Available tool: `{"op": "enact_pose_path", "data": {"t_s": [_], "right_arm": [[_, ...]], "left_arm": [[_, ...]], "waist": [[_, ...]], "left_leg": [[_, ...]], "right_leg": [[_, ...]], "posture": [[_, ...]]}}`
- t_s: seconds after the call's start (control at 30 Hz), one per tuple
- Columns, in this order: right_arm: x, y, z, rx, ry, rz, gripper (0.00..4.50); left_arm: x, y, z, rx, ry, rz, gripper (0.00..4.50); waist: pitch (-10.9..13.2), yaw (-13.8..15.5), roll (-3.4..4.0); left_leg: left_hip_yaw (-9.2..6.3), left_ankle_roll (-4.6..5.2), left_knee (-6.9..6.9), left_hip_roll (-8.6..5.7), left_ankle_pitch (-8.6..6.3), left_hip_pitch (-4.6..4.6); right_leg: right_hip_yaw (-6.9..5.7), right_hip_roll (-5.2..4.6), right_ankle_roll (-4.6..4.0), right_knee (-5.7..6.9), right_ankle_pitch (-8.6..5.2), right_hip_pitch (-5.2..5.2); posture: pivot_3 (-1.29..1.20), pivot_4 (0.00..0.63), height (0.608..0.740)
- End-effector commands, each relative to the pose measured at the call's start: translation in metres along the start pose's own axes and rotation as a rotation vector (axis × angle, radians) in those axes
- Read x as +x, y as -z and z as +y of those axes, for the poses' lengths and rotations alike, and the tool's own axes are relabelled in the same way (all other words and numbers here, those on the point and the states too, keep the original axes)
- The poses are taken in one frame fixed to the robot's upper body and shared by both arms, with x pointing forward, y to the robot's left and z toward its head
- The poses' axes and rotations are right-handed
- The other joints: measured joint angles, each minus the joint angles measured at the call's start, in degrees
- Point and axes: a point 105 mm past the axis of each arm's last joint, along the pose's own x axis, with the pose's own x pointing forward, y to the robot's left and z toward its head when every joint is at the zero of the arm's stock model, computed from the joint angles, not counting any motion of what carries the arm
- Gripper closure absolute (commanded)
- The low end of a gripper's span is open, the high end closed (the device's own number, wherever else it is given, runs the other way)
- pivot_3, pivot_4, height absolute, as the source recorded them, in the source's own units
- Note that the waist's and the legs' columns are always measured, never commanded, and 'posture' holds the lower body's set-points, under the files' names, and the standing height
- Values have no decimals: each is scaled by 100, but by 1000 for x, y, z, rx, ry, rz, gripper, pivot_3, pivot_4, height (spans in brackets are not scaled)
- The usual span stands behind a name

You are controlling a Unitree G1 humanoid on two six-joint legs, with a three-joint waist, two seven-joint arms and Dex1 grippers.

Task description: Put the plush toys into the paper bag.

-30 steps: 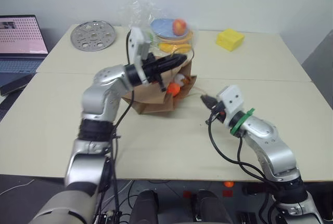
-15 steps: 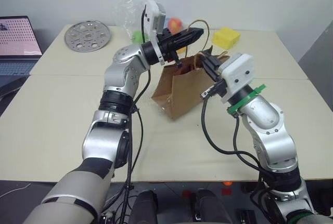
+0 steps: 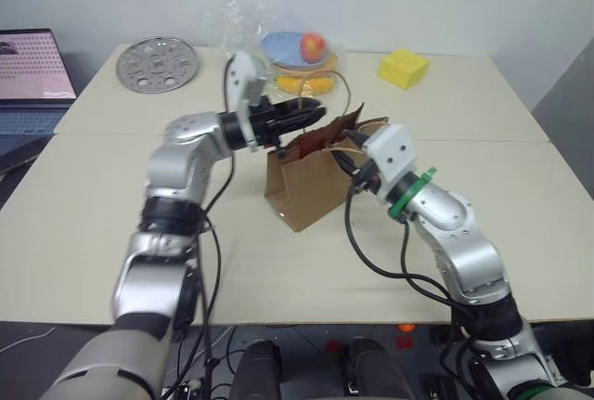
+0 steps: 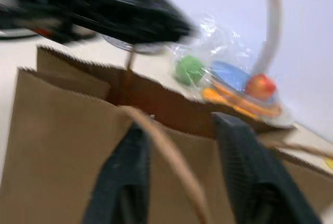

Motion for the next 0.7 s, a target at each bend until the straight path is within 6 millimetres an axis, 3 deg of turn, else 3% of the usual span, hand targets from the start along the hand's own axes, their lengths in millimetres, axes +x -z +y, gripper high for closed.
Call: {"op": "enact_pose_path", "data": {"t_s": [0.03,0.17,0.27,0.33,0.47,0.6,0.7], "right_arm": [[-14,-36,-3,-15,-78,-88,1470],[-29,-61,3,110,-232,-106,4],[-40,-76,4,221,-338,-95,0],[-42,-88,-2,295,-365,-109,0],[-51,-102,-9,437,-433,-100,0],[-72,-94,-9,482,-479,2,0],[-76,-93,-5,472,-479,37,0]], "left_arm": [[-28,-23,-7,40,-55,-16,2373],[-56,-21,-23,45,-100,47,1077],[-69,0,-36,31,-125,112,127],[-72,15,-43,23,-135,136,23],[-61,25,-56,-16,-139,99,23],[-45,43,-47,-7,-232,50,23],[-35,53,-46,-13,-240,34,23]], "waist": [[1,3,1],[1,20,2],[1,24,2],[1,33,2],[-3,72,-6],[-4,125,-6],[-4,105,-7]], "left_leg": [[-2,0,-3,1,0,1],[-15,0,-5,9,0,2],[-14,0,-5,7,0,9],[-11,0,-2,8,1,12],[-6,3,10,11,4,9],[24,7,11,-9,5,7],[39,16,10,-11,1,0]], "right_leg": [[-3,1,0,2,0,-2],[-15,5,-2,5,-1,1],[-13,-9,-4,3,-2,13],[-11,-25,-14,0,-8,17],[-9,-48,-18,-3,-8,23],[0,-84,-48,-19,-25,28],[7,-88,-9,-42,-3,26]], "posture": [[0,150,740],[0,150,740],[0,150,740],[0,150,740],[0,150,740],[0,150,740],[0,150,740]]}}
